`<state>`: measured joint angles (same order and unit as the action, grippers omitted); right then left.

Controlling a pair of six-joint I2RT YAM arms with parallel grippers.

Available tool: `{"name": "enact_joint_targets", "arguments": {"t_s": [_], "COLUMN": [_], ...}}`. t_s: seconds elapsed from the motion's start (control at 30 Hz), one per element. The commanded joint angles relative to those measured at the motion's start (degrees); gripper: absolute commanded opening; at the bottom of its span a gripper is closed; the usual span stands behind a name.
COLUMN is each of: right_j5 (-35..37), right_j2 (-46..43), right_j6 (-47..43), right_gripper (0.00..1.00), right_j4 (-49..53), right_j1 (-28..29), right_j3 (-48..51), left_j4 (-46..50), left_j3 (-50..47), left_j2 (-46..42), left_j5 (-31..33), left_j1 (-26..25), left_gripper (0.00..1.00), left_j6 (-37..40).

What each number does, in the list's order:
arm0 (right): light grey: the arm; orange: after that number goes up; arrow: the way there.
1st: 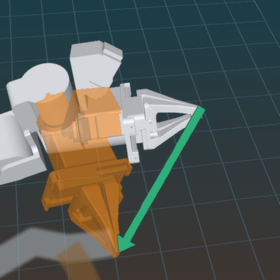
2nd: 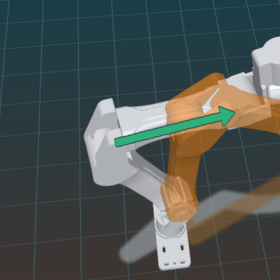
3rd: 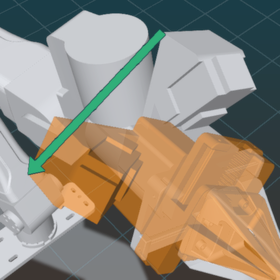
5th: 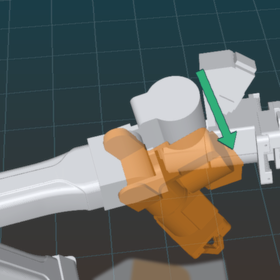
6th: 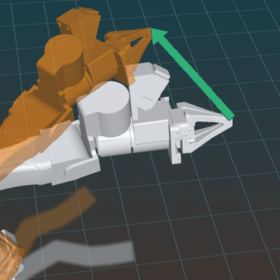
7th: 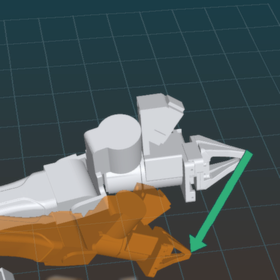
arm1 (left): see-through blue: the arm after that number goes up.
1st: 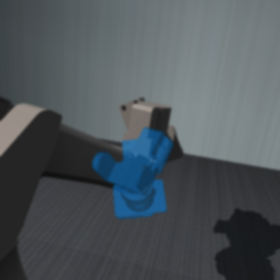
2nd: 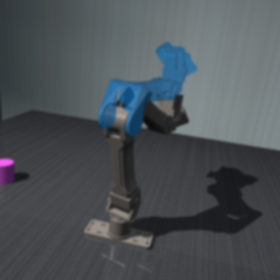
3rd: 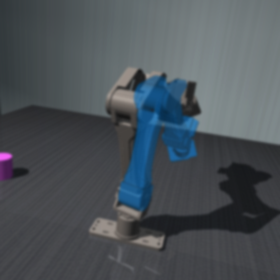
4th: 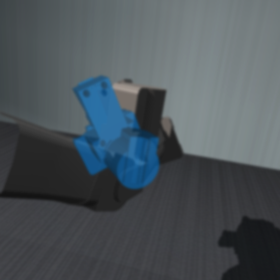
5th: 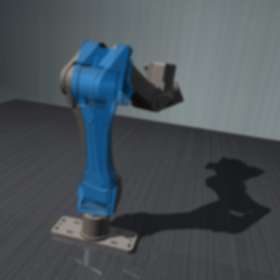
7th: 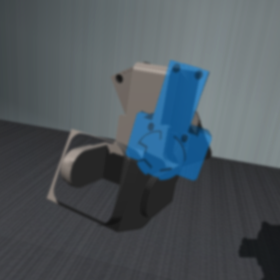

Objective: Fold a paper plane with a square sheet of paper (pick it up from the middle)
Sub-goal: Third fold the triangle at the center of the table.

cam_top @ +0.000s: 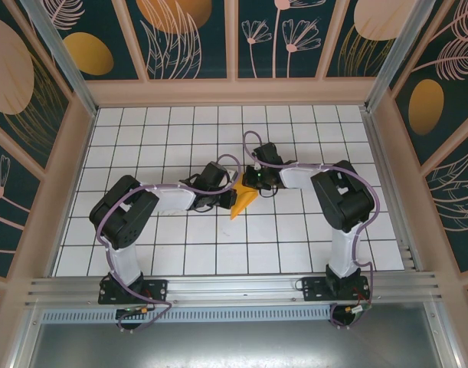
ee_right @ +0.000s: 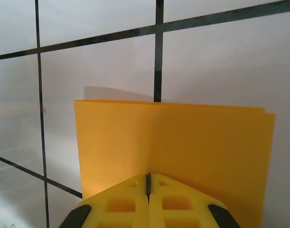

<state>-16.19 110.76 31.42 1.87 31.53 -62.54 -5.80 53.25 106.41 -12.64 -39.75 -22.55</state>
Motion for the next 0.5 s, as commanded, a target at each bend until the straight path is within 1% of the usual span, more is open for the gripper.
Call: {"name": "enact_joint_targets", "arguments": {"t_s": [0.0, 0.1, 0.13, 0.2, 0.33, 0.43, 0.47], "right_j5": [0.33, 2.28, 2.09, -0.63, -0.95, -4.22, -4.19], "right_j2": [-6.44, -13.48, -15.71, -19.55, -25.51, -25.57, -25.04], "right_j6": [0.74, 3.90, 5.55, 8.71, 16.20, 22.50, 23.95], "right_gripper": [0.05, 0.05, 0.05, 0.04, 0.00, 0.00, 0.00], "right_j4": [3.05, 0.67, -0.85, -5.93, -14.01, -22.88, -24.50], "right_j1": [-1.07, -2.04, -2.01, -1.24, 3.08, 6.68, 8.09], "right_j3": [-0.53, 3.44, 5.85, 11.92, 22.58, 28.29, 29.14], "left_j4": [0.86, 0.69, 0.48, 0.41, 0.20, 0.26, 0.43], "left_j3": [-1.39, -1.71, -1.83, -1.92, -2.01, -1.85, -1.80], "left_j2": [2.35, 2.31, 2.13, 2.09, 2.05, 2.15, 2.15], "left_j5": [1.72, 1.77, 1.54, 1.26, 0.63, 0.33, 0.34], "left_j1": [-0.02, -0.01, -0.05, -0.10, -0.09, -0.06, 0.01], "left_gripper": [0.06, 0.06, 0.06, 0.06, 0.07, 0.07, 0.07], "left_j6": [1.01, 0.88, 0.91, 0.91, 0.82, 0.82, 0.83]}}
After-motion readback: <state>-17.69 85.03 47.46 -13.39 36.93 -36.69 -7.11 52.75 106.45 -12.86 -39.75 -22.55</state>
